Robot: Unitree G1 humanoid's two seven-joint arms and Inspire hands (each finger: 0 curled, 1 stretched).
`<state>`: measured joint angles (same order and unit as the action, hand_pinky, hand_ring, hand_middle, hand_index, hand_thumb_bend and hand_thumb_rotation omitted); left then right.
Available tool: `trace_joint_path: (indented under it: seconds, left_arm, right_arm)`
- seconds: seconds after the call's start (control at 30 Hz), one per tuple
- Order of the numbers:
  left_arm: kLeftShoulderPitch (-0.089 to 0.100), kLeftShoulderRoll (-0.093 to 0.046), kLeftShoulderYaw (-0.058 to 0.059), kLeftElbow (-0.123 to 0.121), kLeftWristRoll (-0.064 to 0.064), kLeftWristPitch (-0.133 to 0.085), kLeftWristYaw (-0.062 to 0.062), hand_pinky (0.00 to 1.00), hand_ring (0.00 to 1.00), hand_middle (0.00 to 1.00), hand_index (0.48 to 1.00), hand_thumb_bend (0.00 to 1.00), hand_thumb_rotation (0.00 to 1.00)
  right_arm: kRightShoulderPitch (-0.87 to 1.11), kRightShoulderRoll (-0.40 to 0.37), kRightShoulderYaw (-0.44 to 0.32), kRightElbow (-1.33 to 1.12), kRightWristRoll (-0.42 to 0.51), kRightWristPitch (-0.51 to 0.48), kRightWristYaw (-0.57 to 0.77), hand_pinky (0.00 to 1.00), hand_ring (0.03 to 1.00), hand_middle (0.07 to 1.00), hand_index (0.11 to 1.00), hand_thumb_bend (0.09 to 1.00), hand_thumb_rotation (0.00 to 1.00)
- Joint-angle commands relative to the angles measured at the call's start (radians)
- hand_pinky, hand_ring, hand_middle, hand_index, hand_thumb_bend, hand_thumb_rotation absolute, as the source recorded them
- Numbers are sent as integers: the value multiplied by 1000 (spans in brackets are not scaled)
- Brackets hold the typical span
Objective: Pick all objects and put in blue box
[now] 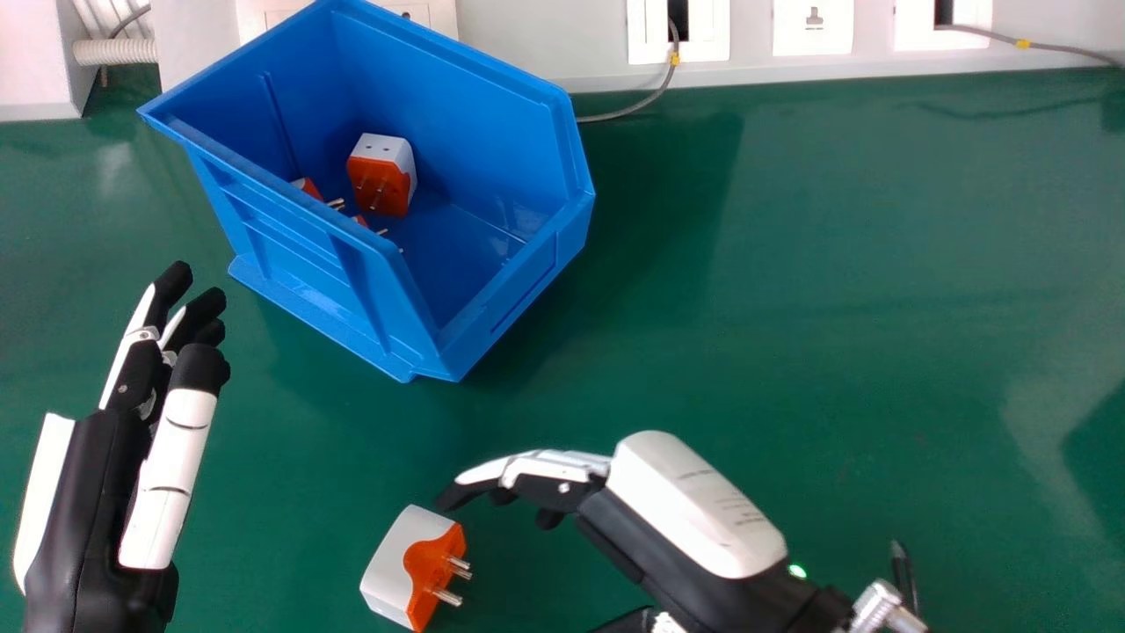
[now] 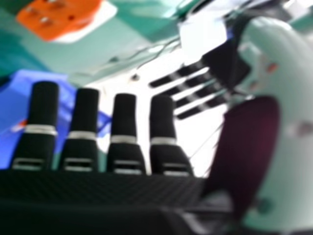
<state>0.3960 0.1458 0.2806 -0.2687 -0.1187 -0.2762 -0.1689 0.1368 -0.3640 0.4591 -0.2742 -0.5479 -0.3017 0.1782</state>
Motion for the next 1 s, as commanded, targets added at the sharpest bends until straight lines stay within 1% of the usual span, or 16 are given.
trace_joint_path:
  seconds: [0.0,0.07,0.2,0.3,0.4,0.5,0.57,0.63,0.73,0.8,0.9,0.97]
  left_arm:
    - [-4,11,7,-31,-13,1,1,902,929,926,948,692,916]
    - [-7,12,10,-36,-17,12,1,903,929,926,948,693,914]
    - [-8,9,9,-55,-13,33,7,906,929,927,949,696,904]
    - [-9,7,10,-59,-11,41,10,903,926,925,949,699,901]
    - [-8,5,11,-63,-12,46,10,892,920,920,948,698,900]
    - [-10,5,15,-59,-14,46,9,887,917,918,946,700,899]
    - [-11,6,15,-58,-13,47,10,885,915,916,944,703,899]
    - [-5,2,12,-68,-10,48,12,883,913,914,943,705,898]
    - [1,-3,7,-72,-4,42,14,879,909,911,940,705,899]
    - [8,-8,8,-78,-2,38,19,877,908,910,939,704,899]
    - [17,-10,11,-85,0,37,24,876,907,909,938,707,899]
    - [24,-12,12,-93,3,37,30,872,906,907,936,717,898]
  right_arm:
    - [-55,17,17,9,11,-25,27,589,722,746,713,502,216]
    - [-99,28,30,27,8,-21,51,583,715,740,711,502,201]
    - [-167,41,47,63,0,-27,78,570,703,739,718,509,178]
    - [-217,54,60,84,-9,-19,98,567,702,740,720,511,171]
    - [-250,63,69,94,-14,-17,113,578,715,752,727,516,154]
    - [-319,76,83,129,-1,-39,137,585,723,759,730,523,143]
    - [-347,78,86,146,6,-51,149,589,726,765,733,529,134]
    - [-408,74,87,167,21,-72,180,591,729,770,735,533,127]
    - [-472,75,85,188,36,-90,222,597,746,790,749,538,119]
    - [-515,82,90,210,41,-96,246,600,752,796,754,539,116]
    - [-551,90,100,235,44,-104,269,606,757,803,759,547,112]
    - [-570,95,109,252,37,-110,281,612,763,809,763,552,109]
